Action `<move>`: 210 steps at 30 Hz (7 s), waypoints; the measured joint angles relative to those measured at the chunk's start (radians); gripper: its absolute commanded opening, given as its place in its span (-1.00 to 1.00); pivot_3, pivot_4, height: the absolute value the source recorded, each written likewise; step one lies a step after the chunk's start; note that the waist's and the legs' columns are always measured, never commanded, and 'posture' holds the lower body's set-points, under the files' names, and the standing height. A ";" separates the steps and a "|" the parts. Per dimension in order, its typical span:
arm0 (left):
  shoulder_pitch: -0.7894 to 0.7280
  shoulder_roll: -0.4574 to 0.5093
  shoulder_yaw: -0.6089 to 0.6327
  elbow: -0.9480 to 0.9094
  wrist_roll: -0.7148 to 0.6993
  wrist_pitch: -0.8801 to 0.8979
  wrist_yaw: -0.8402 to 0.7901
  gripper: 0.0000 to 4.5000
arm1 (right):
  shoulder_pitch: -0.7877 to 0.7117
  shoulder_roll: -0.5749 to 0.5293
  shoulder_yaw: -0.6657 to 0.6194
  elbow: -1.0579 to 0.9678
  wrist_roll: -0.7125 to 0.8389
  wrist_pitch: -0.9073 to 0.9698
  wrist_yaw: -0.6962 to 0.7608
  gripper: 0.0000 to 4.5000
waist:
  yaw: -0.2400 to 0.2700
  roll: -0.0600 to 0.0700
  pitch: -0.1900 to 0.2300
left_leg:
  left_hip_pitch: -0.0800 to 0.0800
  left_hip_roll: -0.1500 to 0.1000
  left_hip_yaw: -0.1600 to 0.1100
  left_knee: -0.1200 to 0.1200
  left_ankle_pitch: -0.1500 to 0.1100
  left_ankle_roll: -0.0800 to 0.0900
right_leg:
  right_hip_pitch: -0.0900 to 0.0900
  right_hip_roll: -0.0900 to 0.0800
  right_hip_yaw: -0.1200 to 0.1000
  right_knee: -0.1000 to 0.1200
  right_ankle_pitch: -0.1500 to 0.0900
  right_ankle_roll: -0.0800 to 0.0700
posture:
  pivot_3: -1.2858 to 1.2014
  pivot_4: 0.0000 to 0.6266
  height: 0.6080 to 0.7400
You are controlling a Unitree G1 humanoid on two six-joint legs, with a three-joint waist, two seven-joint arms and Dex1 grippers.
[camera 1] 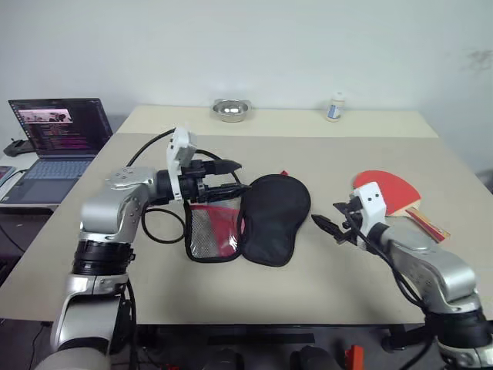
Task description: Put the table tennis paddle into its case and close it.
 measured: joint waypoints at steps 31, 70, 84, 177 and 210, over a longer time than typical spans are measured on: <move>0.133 0.153 -0.013 -0.085 0.001 -0.077 -0.100 0.70 | -0.204 0.258 0.048 0.392 -0.178 -0.021 -0.034 -0.68 | -0.015 0.000 0.000 | 0.001 0.000 0.000 0.000 0.000 0.000 | -0.002 0.000 0.000 0.007 -0.001 -0.002 | 0.03 -0.52 1.00; -0.027 0.027 -0.132 0.087 0.053 -0.205 -0.156 0.70 | -0.236 0.281 -0.367 0.406 -0.062 0.098 -0.335 0.36 | -0.024 0.001 0.001 | 0.001 0.000 0.000 -0.001 0.001 -0.002 | -0.003 0.000 0.000 0.008 -0.002 -0.003 | 0.03 -0.52 1.00; -0.011 0.009 -0.135 0.033 0.046 -0.191 -0.132 0.70 | -0.058 -0.266 -0.266 0.115 -0.001 0.135 0.122 0.99 | -0.023 0.002 0.001 | 0.001 0.000 0.000 -0.003 0.001 -0.001 | -0.003 0.000 0.000 0.006 -0.004 0.002 | 0.03 -0.52 1.00; -0.041 -0.043 -0.149 0.112 0.092 -0.244 -0.076 0.70 | -0.128 0.347 -0.239 0.045 -0.193 0.308 -0.292 -0.52 | -0.025 0.006 0.007 | -0.001 0.000 -0.002 -0.002 0.003 -0.006 | -0.006 0.001 0.000 0.011 -0.003 -0.003 | 0.03 -0.52 1.00; 0.118 0.124 -0.114 0.056 0.106 -0.175 -0.035 0.70 | -0.002 -0.061 -0.175 -0.411 0.068 0.312 0.113 0.98 | -0.022 0.005 0.008 | 0.000 0.001 -0.003 -0.003 0.003 -0.006 | -0.005 0.000 -0.002 0.008 -0.005 0.001 | 0.03 -0.52 1.00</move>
